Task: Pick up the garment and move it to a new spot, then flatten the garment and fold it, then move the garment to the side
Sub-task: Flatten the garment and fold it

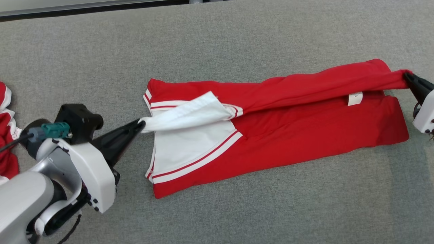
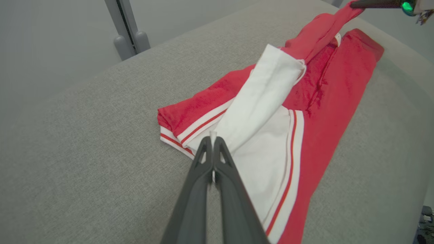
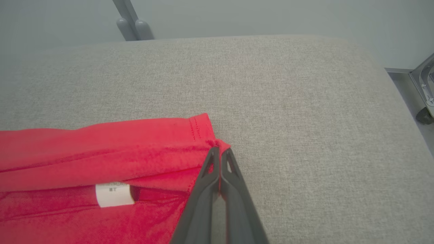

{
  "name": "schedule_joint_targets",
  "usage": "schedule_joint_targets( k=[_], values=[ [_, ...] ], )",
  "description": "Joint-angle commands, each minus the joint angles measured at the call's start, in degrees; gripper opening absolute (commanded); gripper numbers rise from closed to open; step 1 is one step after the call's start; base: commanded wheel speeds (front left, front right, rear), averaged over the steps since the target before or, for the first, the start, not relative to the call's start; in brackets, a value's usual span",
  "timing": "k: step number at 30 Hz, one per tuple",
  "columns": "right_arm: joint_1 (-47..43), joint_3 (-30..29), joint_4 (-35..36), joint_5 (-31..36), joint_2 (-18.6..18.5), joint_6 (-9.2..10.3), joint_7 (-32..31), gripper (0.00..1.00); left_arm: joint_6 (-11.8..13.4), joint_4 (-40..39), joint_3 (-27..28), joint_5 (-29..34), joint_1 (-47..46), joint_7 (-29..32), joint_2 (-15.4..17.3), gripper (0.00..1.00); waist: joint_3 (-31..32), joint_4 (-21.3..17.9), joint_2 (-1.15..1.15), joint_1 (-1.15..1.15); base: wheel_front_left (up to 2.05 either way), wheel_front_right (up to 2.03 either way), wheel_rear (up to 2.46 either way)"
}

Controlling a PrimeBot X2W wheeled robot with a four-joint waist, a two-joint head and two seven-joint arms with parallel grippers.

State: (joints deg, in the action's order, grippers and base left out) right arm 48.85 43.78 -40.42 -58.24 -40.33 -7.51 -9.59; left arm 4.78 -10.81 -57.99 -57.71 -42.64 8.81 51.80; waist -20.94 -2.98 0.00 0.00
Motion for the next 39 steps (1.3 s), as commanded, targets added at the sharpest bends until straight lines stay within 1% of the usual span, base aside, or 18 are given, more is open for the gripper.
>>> schedule_joint_targets(
  k=[1,7,9,14,15,16,17,18,21,22,26,27,28,30,32,33,35,39],
  values=[
    [-1.7,-0.1,0.2,-0.2,-0.2,0.04,-0.3,0.00,1.3,-1.1,-0.4,-0.4,1.9,-0.5,0.7,0.00,0.1,-0.2,0.00,0.00,0.00,0.00,0.00],
    [-4.3,-0.9,-0.2,-0.4,0.4,0.04,-0.8,0.00,3.4,-1.4,-2.7,1.2,5.3,-1.0,0.0,0.00,0.0,-0.3,0.00,0.00,0.00,0.00,0.00],
    [-5.0,-1.2,-0.9,0.0,0.7,0.04,-1.1,0.00,4.3,-0.4,-3.5,1.8,6.0,-1.0,-1.2,0.00,-0.1,-0.1,0.00,0.00,0.00,0.00,0.00],
    [-5.7,-1.8,-3.2,1.0,2.3,0.04,-0.8,0.00,5.1,3.2,-4.4,2.4,6.2,-2.0,-4.8,0.00,-0.4,0.3,0.00,0.00,0.00,0.00,0.00],
    [-5.8,-1.9,-3.7,1.1,2.6,0.04,-0.5,0.25,5.3,4.1,-4.4,2.8,6.2,-2.5,-5.5,0.03,-0.3,0.4,0.00,0.00,0.00,0.00,0.00],
    [-5.7,-2.3,-4.2,1.3,2.9,0.04,0.2,0.73,5.6,5.0,-4.2,2.8,6.4,-3.1,-6.3,0.22,-0.1,0.5,0.00,0.00,0.00,0.00,0.00],
    [-5.7,-2.8,-4.6,1.3,3.2,0.03,1.0,1.00,5.9,5.6,-4.2,3.0,6.6,-4.0,-7.1,0.54,0.2,0.5,0.00,0.00,0.00,0.00,0.00],
    [-5.9,-3.4,-4.8,1.4,3.7,0.03,2.3,1.00,6.3,6.3,-3.9,3.0,7.0,-5.1,-8.0,1.00,0.5,0.6,0.00,0.00,0.00,0.00,0.00],
    [-7.5,-4.6,-4.6,0.8,4.6,0.03,6.1,1.00,8.9,8.2,-2.9,3.3,9.0,-9.4,-10.7,1.00,1.8,0.4,0.00,0.00,0.00,0.00,0.00],
    [-9.0,-5.5,-4.3,0.7,4.6,0.04,8.8,1.00,11.4,9.1,-2.5,4.3,10.6,-12.8,-12.3,1.00,2.9,0.3,0.00,0.00,0.00,0.00,0.00],
    [-13.8,-7.5,-2.9,-0.8,5.5,0.03,14.2,1.00,18.1,10.9,-2.2,8.5,14.2,-20.1,-14.9,1.00,4.9,0.3,0.00,0.00,0.00,0.00,0.00],
    [-13.8,-7.5,-2.9,-0.8,5.5,0.03,14.2,1.00,18.1,10.9,-2.2,8.5,14.2,-20.1,-14.9,1.00,4.9,0.3,0.00,0.00,0.00,0.00,0.00],
    [-16.7,-8.1,-1.8,-1.4,6.1,0.03,16.7,1.00,21.5,11.1,-0.4,10.2,16.0,-22.7,-16.7,1.00,5.5,0.7,0.00,0.00,0.00,0.00,0.00],
    [-19.1,-9.3,-0.8,-2.5,6.9,0.03,19.0,1.00,25.0,10.8,2.1,13.4,17.6,-23.8,-18.2,1.00,6.0,1.4,0.00,0.00,0.00,0.00,0.00],
    [-21.1,-10.9,0.0,-4.1,7.5,0.03,20.6,1.00,27.5,9.0,4.7,18.7,19.1,-24.0,-20.8,1.00,6.3,2.4,0.00,0.00,0.00,0.00,0.00],
    [-21.8,-11.3,0.1,-4.2,7.5,0.03,21.2,1.00,28.5,8.3,6.1,21.5,20.3,-24.0,-21.9,1.00,6.4,3.0,0.00,0.00,0.00,0.00,0.00],
    [-22.5,-12.2,-0.5,-4.1,7.6,0.03,22.0,1.00,29.2,7.4,8.0,26.4,22.6,-23.9,-23.4,1.00,6.8,4.2,0.00,0.00,0.00,0.00,0.00],
    [-20.7,-14.3,-3.9,-3.7,7.7,0.03,21.6,1.00,28.2,6.9,10.8,32.3,26.6,-24.0,-27.4,1.00,7.8,6.8,0.00,0.00,0.00,0.00,0.00]
  ],
)
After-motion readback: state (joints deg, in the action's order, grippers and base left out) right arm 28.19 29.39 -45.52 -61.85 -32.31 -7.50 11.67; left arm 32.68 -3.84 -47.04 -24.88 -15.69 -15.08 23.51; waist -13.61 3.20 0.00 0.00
